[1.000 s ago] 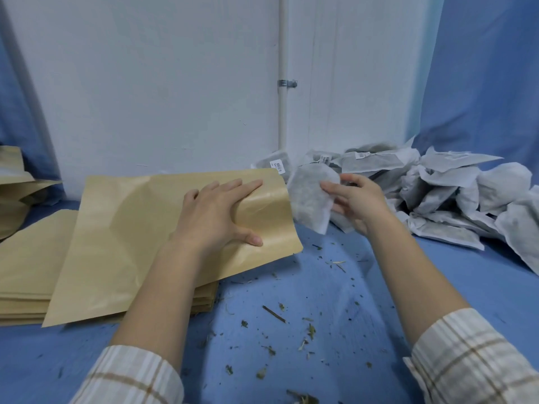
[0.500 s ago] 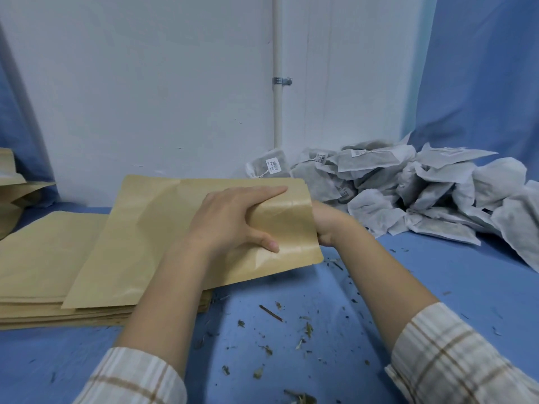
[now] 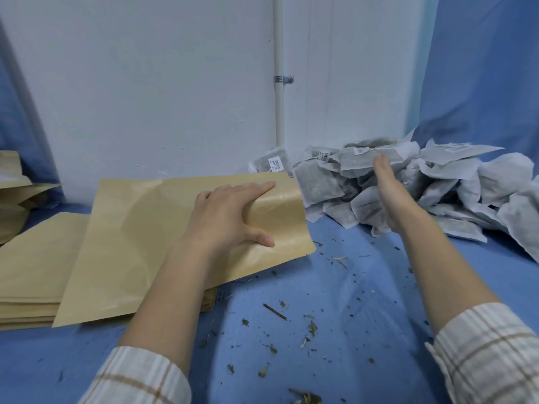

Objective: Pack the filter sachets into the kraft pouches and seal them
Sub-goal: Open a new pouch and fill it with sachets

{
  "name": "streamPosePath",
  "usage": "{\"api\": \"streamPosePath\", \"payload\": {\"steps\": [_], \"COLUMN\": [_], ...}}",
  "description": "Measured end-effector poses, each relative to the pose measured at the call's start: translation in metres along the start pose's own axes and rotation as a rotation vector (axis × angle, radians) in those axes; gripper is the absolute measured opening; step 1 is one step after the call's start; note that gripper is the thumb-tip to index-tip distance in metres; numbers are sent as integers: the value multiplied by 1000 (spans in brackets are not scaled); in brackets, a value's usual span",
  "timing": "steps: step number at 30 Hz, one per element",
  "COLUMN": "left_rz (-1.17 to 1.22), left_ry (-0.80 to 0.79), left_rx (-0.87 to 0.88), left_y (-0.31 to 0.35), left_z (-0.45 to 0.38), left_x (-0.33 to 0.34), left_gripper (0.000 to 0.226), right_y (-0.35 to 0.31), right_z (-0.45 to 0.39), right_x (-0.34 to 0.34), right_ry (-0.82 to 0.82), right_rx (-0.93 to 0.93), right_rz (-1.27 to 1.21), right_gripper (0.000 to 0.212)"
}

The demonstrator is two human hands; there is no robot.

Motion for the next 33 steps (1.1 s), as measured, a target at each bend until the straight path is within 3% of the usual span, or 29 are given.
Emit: {"api": "streamPosePath", "payload": {"steps": [3, 6, 11, 13, 16, 23, 27, 30, 32, 33], "left_rz": [3, -5, -28, -20, 32, 198, 255, 265, 261, 251], "left_ry": [-1, -12, -5, 2, 33, 26, -96, -103, -87, -88], "left_rx": [2, -2, -13, -32, -44, -39, 74, 121, 126, 124], "left_y": [0, 0, -2, -5, -7, -8, 13, 26, 25, 24], "left_z": [0, -1, -1, 0, 1, 3, 2, 0, -1, -1], "left_x": [0, 0, 0, -1, -6, -12, 0, 3, 1, 1], "left_gripper": [94, 94, 94, 94, 95, 92, 92, 92, 92, 92], "right_y": [8, -5, -37, -41, -31, -14, -5, -13, -6, 1], "right_z": [1, 5, 23, 22, 21, 46, 62, 75, 89, 86], "right_x": [-10, -9, -15, -8, 17, 73, 102, 122, 141, 141], "right_ry": [29, 117, 325, 246, 37, -443, -545, -520, -397, -428], "right_rx": [61, -18, -253, -259, -121, 138, 169, 127, 143, 86], "right_rz": [-72, -109, -504, -626, -767, -386, -130, -166, -171, -223], "right_gripper": [71, 67, 12, 15, 20, 16, 11, 19, 37, 47]}}
Point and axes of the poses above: each hand's wrist, its own z-axis away from the middle knuckle, its own x-axis out of the palm, y = z × x, the point moved 9 cm from there along -z, towards the middle knuckle, and after that the axes turned 11 degrees about -z, right-handed, at the moved point
